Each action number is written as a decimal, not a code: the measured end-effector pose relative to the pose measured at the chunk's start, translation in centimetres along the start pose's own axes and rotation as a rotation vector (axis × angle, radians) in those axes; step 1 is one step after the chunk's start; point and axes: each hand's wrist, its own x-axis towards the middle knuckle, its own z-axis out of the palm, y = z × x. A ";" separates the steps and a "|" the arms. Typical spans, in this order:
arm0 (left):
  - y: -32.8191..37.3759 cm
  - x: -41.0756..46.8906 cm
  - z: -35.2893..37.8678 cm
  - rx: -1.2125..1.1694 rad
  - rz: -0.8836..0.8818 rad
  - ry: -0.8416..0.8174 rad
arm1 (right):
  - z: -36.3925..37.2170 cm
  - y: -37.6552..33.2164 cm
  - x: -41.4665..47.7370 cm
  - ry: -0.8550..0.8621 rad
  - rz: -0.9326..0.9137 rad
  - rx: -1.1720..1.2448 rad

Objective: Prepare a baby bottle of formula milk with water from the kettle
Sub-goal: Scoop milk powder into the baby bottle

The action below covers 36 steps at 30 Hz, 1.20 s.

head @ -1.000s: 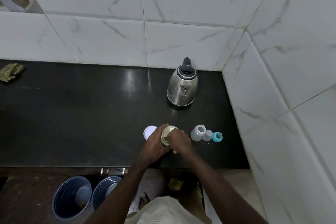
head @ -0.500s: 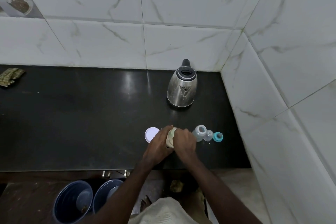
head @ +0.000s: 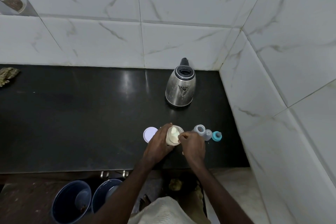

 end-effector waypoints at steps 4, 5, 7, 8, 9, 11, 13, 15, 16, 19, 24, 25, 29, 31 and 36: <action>0.9 0.0 -0.4 -0.040 0.014 0.058 | -0.8 0.4 -0.6 0.048 -0.056 -0.040; 1.3 -0.1 -0.6 -0.050 0.015 0.069 | -1.0 0.5 -0.7 0.062 -0.083 -0.082; 1.9 0.0 -0.9 -0.059 0.026 0.098 | -1.3 0.9 -1.1 0.074 -0.148 -0.205; 2.0 0.1 -1.0 -0.059 0.032 0.104 | -1.3 1.2 -1.2 0.069 -0.173 -0.250; 2.3 0.1 -1.1 -0.068 0.034 0.100 | -1.3 1.5 -1.4 0.063 -0.190 -0.272; 1.9 0.0 -1.0 -0.072 0.023 0.088 | -1.3 2.0 -1.6 0.058 -0.216 -0.298; 1.7 -0.1 -1.0 -0.055 0.017 0.077 | -1.2 2.5 -1.5 0.067 -0.244 -0.286; 1.6 -0.1 -0.9 -0.050 0.006 0.043 | -1.2 2.8 -1.4 0.083 -0.233 -0.211; 1.8 -0.1 -0.9 -0.063 0.022 0.047 | -1.2 2.9 -1.3 0.080 -0.227 -0.182; 2.1 -0.1 -0.7 -0.059 0.026 0.037 | -1.6 3.0 -1.2 0.029 -0.160 0.023; 2.0 0.1 -1.1 -0.078 0.003 0.082 | -2.5 3.0 -1.2 -0.079 0.093 0.444; 1.9 0.0 -1.1 -0.083 0.015 0.098 | -2.6 3.0 -1.3 -0.095 0.132 0.504; 1.7 -0.3 -0.9 -0.106 0.012 0.109 | -2.9 3.0 -1.5 -0.130 0.209 0.638; 1.5 -0.6 -0.6 -0.089 0.016 0.111 | -2.8 2.7 -1.1 -0.083 0.098 0.485; 0.7 -0.9 0.8 -0.017 0.051 0.079 | -1.4 -0.2 0.5 -0.073 -0.473 -0.476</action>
